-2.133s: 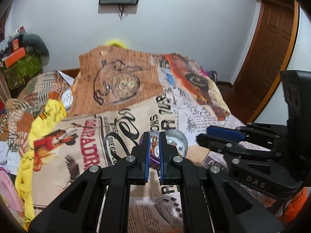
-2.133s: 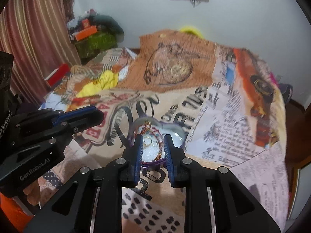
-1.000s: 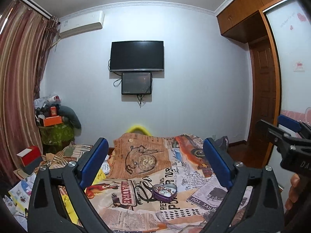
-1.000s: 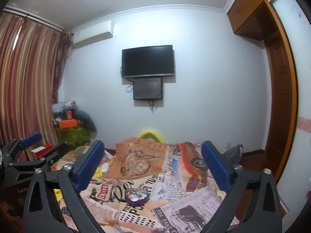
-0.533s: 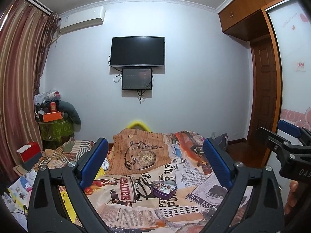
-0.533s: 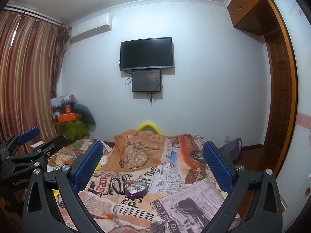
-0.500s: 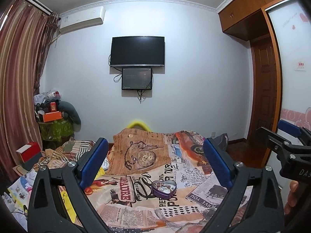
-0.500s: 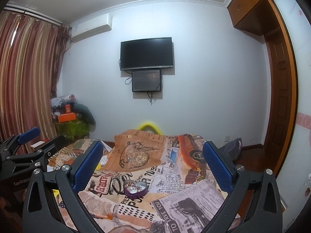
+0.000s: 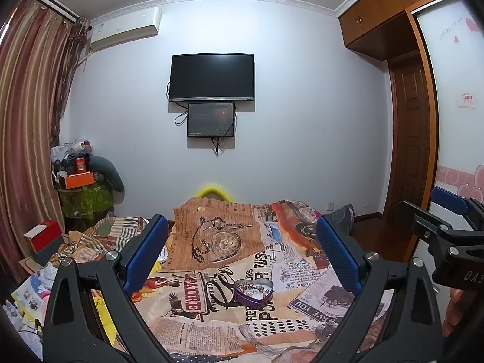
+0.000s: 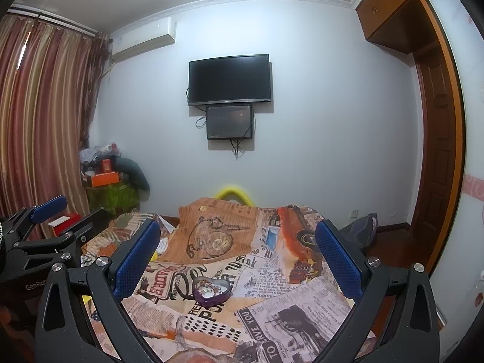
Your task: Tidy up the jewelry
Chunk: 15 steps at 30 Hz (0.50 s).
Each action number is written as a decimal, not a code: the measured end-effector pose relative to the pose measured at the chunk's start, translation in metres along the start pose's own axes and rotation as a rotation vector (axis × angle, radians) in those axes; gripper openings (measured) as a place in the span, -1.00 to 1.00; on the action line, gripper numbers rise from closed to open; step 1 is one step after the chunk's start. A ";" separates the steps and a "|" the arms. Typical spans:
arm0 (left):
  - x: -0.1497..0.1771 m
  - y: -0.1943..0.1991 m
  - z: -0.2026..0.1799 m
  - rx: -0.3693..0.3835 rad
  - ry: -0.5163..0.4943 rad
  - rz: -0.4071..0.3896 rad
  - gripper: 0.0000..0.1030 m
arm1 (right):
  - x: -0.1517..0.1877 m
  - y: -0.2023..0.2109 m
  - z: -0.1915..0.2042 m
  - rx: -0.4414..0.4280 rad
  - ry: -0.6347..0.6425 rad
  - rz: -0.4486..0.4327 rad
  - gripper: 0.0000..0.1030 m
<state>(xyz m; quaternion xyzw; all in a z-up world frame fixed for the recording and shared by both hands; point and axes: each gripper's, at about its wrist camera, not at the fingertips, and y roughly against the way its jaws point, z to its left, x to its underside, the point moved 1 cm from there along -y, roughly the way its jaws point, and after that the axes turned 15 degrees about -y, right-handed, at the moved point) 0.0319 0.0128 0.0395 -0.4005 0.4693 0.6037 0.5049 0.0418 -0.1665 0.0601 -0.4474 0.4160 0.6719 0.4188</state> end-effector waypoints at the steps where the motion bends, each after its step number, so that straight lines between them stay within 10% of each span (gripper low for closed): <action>1: 0.000 0.000 0.000 0.001 -0.001 0.001 0.91 | 0.000 0.000 0.000 0.000 0.000 0.000 0.97; 15: 0.000 -0.002 -0.002 0.011 0.004 0.005 0.91 | 0.000 0.000 0.000 0.000 -0.004 0.007 0.98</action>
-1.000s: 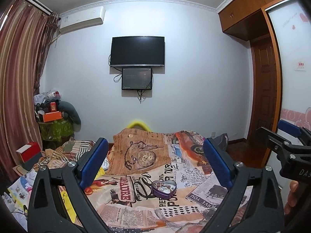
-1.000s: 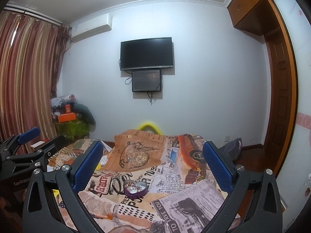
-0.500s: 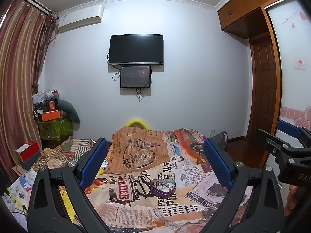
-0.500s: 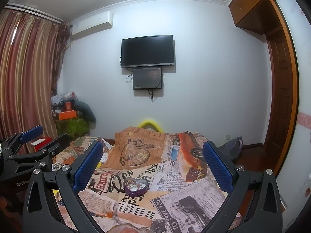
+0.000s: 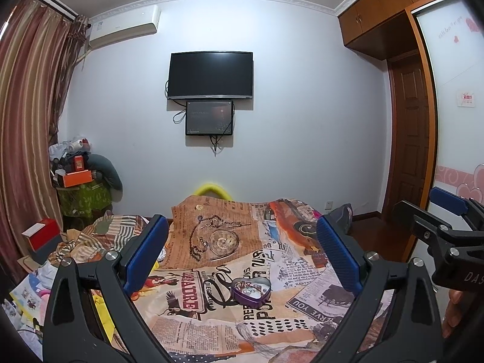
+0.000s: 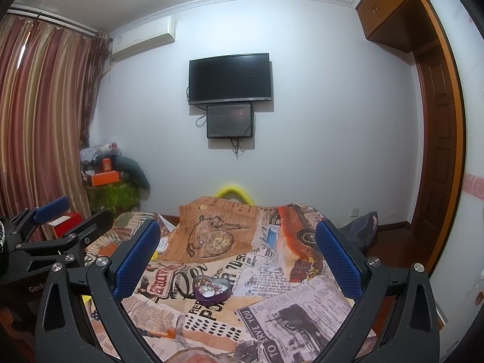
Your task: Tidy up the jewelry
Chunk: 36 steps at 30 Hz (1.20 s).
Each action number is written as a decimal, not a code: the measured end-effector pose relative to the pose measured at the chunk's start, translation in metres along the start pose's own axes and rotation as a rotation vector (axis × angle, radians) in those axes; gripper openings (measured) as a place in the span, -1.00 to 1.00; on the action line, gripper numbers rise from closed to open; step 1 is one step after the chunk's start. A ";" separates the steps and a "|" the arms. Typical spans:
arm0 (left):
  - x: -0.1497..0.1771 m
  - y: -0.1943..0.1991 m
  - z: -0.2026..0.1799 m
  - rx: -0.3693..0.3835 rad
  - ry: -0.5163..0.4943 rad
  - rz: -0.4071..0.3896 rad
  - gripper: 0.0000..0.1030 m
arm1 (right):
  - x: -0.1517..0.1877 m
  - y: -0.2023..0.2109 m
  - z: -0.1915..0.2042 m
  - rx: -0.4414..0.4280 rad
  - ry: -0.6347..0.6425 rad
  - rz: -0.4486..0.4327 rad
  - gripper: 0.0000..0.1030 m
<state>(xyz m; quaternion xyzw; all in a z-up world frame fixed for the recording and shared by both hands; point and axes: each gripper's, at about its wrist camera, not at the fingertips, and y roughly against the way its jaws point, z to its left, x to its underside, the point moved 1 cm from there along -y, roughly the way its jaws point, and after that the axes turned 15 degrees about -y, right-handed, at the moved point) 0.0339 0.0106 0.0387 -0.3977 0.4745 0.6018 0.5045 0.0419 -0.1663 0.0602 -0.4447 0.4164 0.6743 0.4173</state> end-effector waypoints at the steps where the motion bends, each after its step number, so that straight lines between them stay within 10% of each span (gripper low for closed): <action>1: 0.000 0.000 0.000 0.000 0.001 0.000 0.91 | 0.000 0.000 0.000 0.000 0.000 0.000 0.98; 36: 0.004 -0.006 0.000 0.038 0.010 0.006 0.92 | 0.002 -0.003 0.002 0.016 -0.006 0.017 0.98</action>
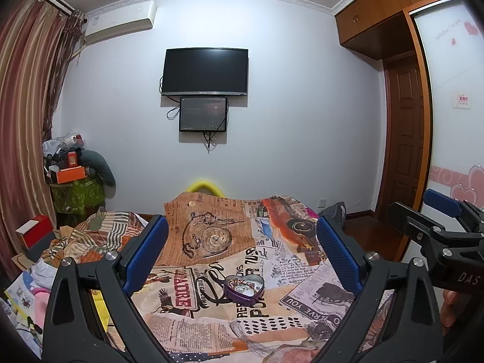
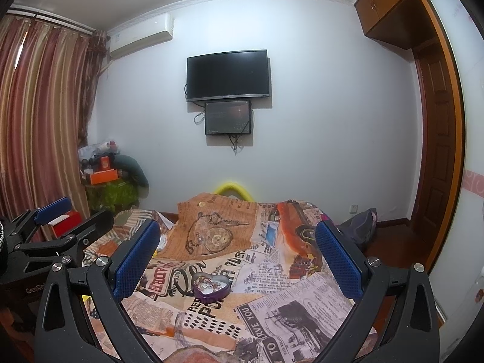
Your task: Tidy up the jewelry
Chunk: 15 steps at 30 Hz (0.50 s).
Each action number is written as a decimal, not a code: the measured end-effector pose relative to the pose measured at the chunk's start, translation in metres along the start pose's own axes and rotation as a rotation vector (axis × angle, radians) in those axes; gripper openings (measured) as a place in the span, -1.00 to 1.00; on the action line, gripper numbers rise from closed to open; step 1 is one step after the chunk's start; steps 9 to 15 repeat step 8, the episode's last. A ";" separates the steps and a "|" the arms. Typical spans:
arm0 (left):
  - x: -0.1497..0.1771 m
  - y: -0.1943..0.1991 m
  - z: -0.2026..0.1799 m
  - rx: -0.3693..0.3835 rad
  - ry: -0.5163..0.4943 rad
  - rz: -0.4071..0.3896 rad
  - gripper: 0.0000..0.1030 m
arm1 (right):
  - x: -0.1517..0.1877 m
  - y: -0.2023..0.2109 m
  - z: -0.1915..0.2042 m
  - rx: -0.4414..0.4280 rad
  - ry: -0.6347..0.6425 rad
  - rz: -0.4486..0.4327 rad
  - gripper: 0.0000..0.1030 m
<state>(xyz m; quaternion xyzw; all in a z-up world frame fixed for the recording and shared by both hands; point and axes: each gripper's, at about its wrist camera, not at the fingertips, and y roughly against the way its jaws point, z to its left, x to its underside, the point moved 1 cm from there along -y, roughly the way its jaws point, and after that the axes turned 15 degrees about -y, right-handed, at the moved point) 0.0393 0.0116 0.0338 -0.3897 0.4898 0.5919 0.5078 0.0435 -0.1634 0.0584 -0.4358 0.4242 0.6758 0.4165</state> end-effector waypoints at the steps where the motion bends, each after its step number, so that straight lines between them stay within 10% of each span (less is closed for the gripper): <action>1: 0.000 -0.001 0.000 -0.001 0.001 0.002 0.92 | 0.000 -0.001 0.000 0.001 -0.001 0.002 0.98; 15: 0.003 -0.006 0.001 0.007 0.001 0.014 0.94 | 0.003 -0.008 -0.002 0.006 -0.004 0.019 0.98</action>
